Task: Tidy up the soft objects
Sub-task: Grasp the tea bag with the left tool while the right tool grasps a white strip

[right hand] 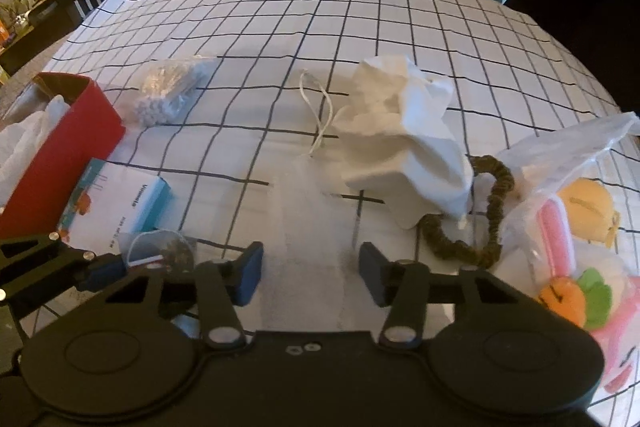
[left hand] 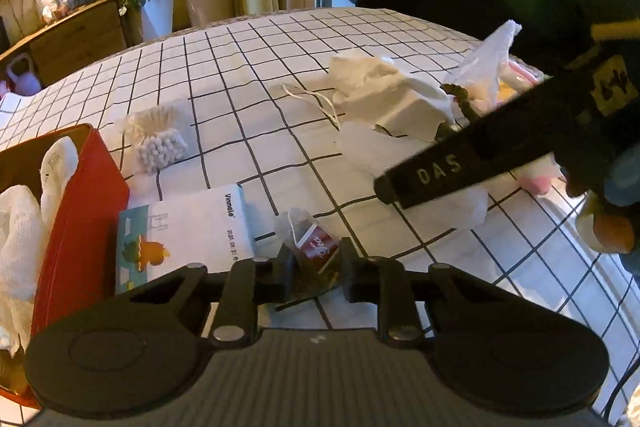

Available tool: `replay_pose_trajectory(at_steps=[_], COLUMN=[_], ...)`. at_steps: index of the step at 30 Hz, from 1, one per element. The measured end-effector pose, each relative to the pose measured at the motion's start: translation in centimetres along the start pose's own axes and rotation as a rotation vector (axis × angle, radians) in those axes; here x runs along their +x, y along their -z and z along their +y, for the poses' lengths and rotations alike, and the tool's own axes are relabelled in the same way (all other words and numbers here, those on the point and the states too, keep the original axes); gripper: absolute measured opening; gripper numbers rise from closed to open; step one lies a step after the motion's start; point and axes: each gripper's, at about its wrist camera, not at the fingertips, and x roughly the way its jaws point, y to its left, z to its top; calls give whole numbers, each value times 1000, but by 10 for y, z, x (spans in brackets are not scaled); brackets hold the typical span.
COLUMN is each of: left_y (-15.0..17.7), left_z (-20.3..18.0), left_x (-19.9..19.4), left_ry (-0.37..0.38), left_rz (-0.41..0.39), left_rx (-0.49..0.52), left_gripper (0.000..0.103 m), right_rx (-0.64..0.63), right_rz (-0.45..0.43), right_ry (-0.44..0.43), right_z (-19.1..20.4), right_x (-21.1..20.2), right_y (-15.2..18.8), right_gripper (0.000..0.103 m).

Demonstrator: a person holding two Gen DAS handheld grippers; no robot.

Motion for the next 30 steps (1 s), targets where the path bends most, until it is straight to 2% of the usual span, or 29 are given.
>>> replay_pose_trajectory(at_steps=[3,5,8,19,30], left_y=[-2,-2,-3,-8,-16], left_z=[2,4,5,7,26], left_x=[-2,-3,-6,-41,-93], left_ry=[-1,3,8,31,46], left_rz=[1,6,10,-16,-23], left_rx=[-11,-21,-31,-28,-27], left_gripper=[17,17,16,15,15], right_rx=[-1,-12,-16,73,87], right_rz=[3,-1,-17,-100,-206], right_ry=[4,12,12,-75,-155], right_z=[1,2,4,3,22], right_x=[-2,-4,-11,-71,-144], right_y=[1,3,6,18,35], right_gripper=[38,26,17,13,13])
